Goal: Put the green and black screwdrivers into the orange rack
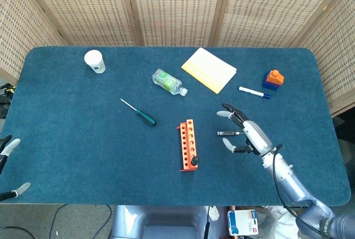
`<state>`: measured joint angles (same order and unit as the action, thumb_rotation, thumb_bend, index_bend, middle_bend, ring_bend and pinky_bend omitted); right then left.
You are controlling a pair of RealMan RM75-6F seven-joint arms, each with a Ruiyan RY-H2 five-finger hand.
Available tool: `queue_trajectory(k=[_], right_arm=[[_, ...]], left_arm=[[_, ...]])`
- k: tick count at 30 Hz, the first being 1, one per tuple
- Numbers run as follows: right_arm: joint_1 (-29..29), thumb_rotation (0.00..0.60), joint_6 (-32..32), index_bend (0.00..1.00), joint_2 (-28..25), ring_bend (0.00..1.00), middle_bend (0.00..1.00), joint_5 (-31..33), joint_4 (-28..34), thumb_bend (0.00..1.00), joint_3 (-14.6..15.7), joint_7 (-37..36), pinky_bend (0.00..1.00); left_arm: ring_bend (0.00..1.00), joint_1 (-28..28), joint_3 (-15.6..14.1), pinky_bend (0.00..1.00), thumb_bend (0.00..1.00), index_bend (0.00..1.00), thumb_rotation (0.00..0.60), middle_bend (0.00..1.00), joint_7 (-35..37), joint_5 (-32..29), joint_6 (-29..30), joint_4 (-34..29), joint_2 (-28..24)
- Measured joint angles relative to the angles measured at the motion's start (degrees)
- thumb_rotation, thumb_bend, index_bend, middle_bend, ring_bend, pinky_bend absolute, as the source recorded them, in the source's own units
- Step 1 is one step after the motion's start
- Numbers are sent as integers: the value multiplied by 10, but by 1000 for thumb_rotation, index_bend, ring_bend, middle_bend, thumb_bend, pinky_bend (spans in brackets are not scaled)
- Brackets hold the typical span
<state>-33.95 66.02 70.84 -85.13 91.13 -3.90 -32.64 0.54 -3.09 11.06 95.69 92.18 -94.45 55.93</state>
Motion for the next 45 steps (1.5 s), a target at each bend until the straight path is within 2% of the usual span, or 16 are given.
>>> queue_trajectory(k=[4,8,11,14,18,23,33,45], right_arm=[[-7,600,-34,162,-6,0,0,60,-6,306,-3,175,0],[-20,600,-72,217,17,0,0,138,-32,292,-6,342,0],[-32,600,-98,259,55,0,0,199,-68,292,-10,423,0],[-43,600,-117,285,95,0,0,233,-110,292,-15,462,0],[-55,600,-144,306,130,0,0,261,-150,292,-21,484,0],[-61,600,-165,319,148,0,0,270,-167,283,-29,481,0],[-62,600,-156,385,182,0,0,220,-197,275,-34,445,0],[-68,600,-169,393,208,0,0,226,-225,274,-36,469,0]], left_arm=[[0,-1,0,0,0,0,600,0,-3,2,-1,-2,-1],[0,1,0,0,0,0,600,0,-12,3,4,-4,1],[0,1,0,0,0,0,600,0,-15,3,4,-5,3],[0,0,1,0,0,0,600,0,-18,-2,-3,-7,3],[0,-4,3,0,0,0,600,0,-22,-9,-11,-11,3],[0,-8,4,0,0,0,600,0,-26,-16,-21,-14,2],[0,-12,7,0,0,0,600,0,-33,-25,-31,-18,3],[0,-12,7,0,0,0,600,0,-26,-26,-31,-16,1]])
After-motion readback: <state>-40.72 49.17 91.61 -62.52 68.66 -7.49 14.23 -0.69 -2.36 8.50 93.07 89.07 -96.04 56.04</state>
